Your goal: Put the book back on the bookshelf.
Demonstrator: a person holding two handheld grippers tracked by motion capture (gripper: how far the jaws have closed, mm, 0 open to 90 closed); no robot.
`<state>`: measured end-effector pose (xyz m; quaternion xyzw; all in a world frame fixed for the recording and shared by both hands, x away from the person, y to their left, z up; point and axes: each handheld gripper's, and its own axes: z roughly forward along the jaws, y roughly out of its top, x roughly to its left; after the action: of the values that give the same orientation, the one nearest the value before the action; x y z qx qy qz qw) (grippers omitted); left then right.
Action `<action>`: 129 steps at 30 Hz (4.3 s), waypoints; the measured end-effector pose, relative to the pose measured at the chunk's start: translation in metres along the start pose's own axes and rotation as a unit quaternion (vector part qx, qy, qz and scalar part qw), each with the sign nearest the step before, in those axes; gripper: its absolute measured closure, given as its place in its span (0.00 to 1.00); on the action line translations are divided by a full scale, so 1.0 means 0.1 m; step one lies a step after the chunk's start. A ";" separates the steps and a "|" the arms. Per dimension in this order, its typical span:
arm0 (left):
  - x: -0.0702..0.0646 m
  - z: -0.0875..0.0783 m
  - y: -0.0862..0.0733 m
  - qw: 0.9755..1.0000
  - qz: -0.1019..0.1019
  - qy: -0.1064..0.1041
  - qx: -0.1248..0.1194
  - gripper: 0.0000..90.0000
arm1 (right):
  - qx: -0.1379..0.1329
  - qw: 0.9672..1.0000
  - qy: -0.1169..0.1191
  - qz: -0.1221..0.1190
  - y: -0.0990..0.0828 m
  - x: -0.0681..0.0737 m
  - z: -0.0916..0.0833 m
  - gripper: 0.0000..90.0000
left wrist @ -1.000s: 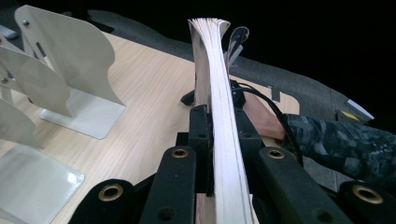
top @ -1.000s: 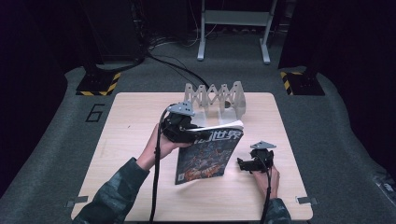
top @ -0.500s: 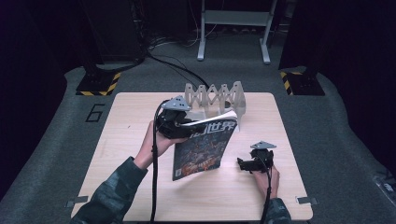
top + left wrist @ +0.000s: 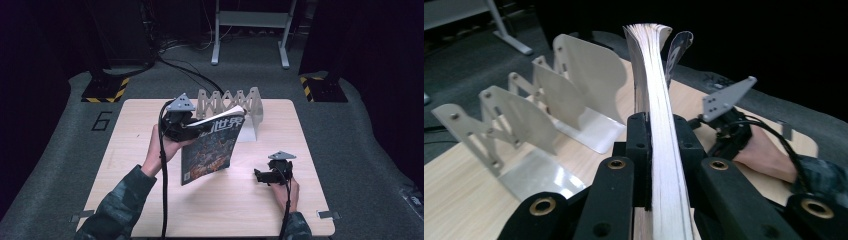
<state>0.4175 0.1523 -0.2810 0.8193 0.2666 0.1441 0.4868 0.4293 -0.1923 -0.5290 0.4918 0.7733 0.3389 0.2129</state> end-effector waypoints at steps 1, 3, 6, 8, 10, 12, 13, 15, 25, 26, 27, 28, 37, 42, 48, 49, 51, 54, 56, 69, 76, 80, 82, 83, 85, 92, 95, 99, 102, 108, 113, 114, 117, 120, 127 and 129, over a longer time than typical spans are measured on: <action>0.01 -0.01 0.00 1.000 0.000 0.006 0.003 0.91 | 0.000 1.000 0.000 0.000 0.00 0.00 0.00 0.06; 0.04 -0.01 0.00 1.000 -0.002 0.013 0.001 0.91 | 0.000 1.000 0.000 0.000 0.00 0.00 0.00 0.06; 0.06 -0.03 0.00 1.000 -0.003 0.021 -0.001 0.91 | 0.000 1.000 0.000 -0.001 0.00 0.00 0.00 0.06; 0.08 -0.03 0.00 1.000 -0.007 0.026 -0.005 0.91 | 0.000 1.000 0.000 0.000 0.00 0.00 0.00 0.06; 0.10 -0.03 0.00 0.999 -0.009 0.030 -0.007 0.91 | 0.001 1.000 0.000 -0.001 0.00 0.00 0.00 0.06; 0.12 -0.03 -0.01 0.999 -0.011 0.034 -0.007 0.91 | 0.003 1.000 -0.001 0.009 0.00 0.01 -0.01 0.06; 0.13 -0.03 0.00 0.999 -0.011 0.037 -0.004 0.91 | 0.003 1.000 -0.001 0.007 0.00 0.01 0.00 0.06; 0.14 -0.03 -0.01 0.999 -0.014 0.038 -0.005 0.91 | 0.002 1.000 -0.001 0.005 0.00 0.00 0.00 0.07; 0.25 -0.06 -0.03 0.998 -0.019 0.063 -0.007 0.91 | 0.002 1.000 -0.001 0.005 0.00 0.00 0.00 0.07; 0.26 -0.06 -0.03 0.998 -0.020 0.067 -0.005 0.91 | 0.002 1.000 -0.001 0.005 0.00 0.00 0.00 0.07; 0.27 -0.06 -0.03 0.997 -0.021 0.069 -0.007 0.91 | 0.002 1.000 -0.001 0.005 0.00 0.00 0.00 0.07; 0.27 -0.06 -0.03 0.997 -0.023 0.072 -0.006 0.91 | 0.002 1.000 -0.001 0.005 0.00 0.00 0.00 0.07; 0.33 -0.04 -0.02 0.996 -0.021 0.092 -0.004 0.91 | 0.002 1.000 -0.001 0.006 0.00 0.00 0.00 0.07; 0.38 -0.02 0.00 0.994 -0.023 0.102 -0.008 0.91 | 0.000 1.000 -0.001 0.008 0.00 0.00 0.00 0.07; 0.41 0.01 0.02 0.993 -0.030 0.114 -0.019 0.91 | 0.000 1.000 -0.001 0.007 0.00 0.00 0.00 0.07; 0.42 0.02 0.03 0.993 -0.030 0.115 -0.019 0.91 | 0.001 1.000 -0.002 0.008 0.00 0.00 -0.01 0.07; 0.43 0.03 0.04 0.992 -0.033 0.118 -0.022 0.91 | 0.000 1.000 -0.001 0.008 0.00 0.00 0.00 0.07; 0.46 0.05 0.05 0.991 -0.040 0.124 -0.031 0.91 | 0.001 1.000 -0.002 0.008 0.00 0.00 -0.01 0.07; 0.47 0.08 0.05 0.990 -0.046 0.126 -0.033 0.91 | 0.000 1.000 -0.001 0.007 0.00 0.00 0.00 0.07; 0.60 0.23 0.05 0.985 -0.059 0.153 -0.045 0.91 | -0.001 1.000 -0.002 0.012 0.00 0.01 0.00 0.08; 0.69 0.28 0.04 0.981 -0.071 0.169 -0.063 0.91 | -0.001 1.000 0.000 0.011 0.00 0.01 -0.01 0.08; 0.71 0.33 0.05 0.980 -0.072 0.176 -0.065 0.91 | -0.001 1.000 -0.002 0.011 0.00 0.01 0.00 0.08; 0.71 0.36 0.06 0.979 -0.067 0.181 -0.064 0.91 | -0.001 1.000 0.001 0.011 0.00 0.01 -0.01 0.08; 0.71 0.38 0.07 0.979 -0.068 0.183 -0.067 0.91 | -0.001 1.000 0.000 0.011 0.00 0.01 -0.01 0.08; 0.71 0.41 0.08 0.978 -0.064 0.188 -0.066 0.91 | -0.001 1.000 0.000 0.010 0.00 0.01 -0.01 0.08; 0.75 0.52 0.09 0.975 -0.068 0.199 -0.071 0.91 | -0.002 1.000 -0.002 0.011 0.00 0.01 0.00 0.08; 0.77 0.55 0.09 0.973 -0.076 0.203 -0.075 0.91 | -0.002 1.000 -0.001 0.010 0.00 0.00 0.00 0.08; 0.80 0.60 0.08 0.971 -0.083 0.209 -0.083 0.91 | -0.002 1.000 0.001 0.011 0.00 0.00 -0.01 0.08; 0.80 0.65 0.08 0.970 -0.084 0.213 -0.084 0.91 | -0.002 1.000 0.001 0.010 0.00 0.00 -0.01 0.08; 0.84 0.72 0.08 0.968 -0.087 0.219 -0.085 0.91 | -0.003 1.000 0.001 0.011 0.00 0.00 -0.01 0.08; 0.86 0.78 0.06 0.964 -0.094 0.226 -0.101 0.91 | -0.003 1.000 0.001 0.011 0.00 0.00 -0.01 0.08; 0.86 0.79 0.05 0.964 -0.095 0.228 -0.101 0.91 | -0.003 1.000 0.001 0.011 0.00 0.00 -0.01 0.09; 0.87 0.84 0.04 0.962 -0.096 0.232 -0.106 0.91 | -0.003 1.000 0.001 0.011 0.00 0.00 -0.01 0.09; 0.88 0.87 0.02 0.962 -0.100 0.233 -0.107 0.91 | -0.003 1.000 0.001 0.010 0.00 0.00 -0.01 0.09; 0.93 0.89 -0.07 0.960 -0.103 0.236 -0.113 0.91 | -0.003 1.000 -0.004 0.011 0.00 0.01 0.00 0.09; 0.94 0.87 -0.09 0.959 -0.104 0.236 -0.115 0.91 | -0.002 1.000 -0.003 0.010 0.00 0.01 0.00 0.09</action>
<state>0.5346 0.1470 -0.3332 0.6683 0.4397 0.3115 0.5129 0.4289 -0.1919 -0.5287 0.5005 0.7666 0.3413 0.2131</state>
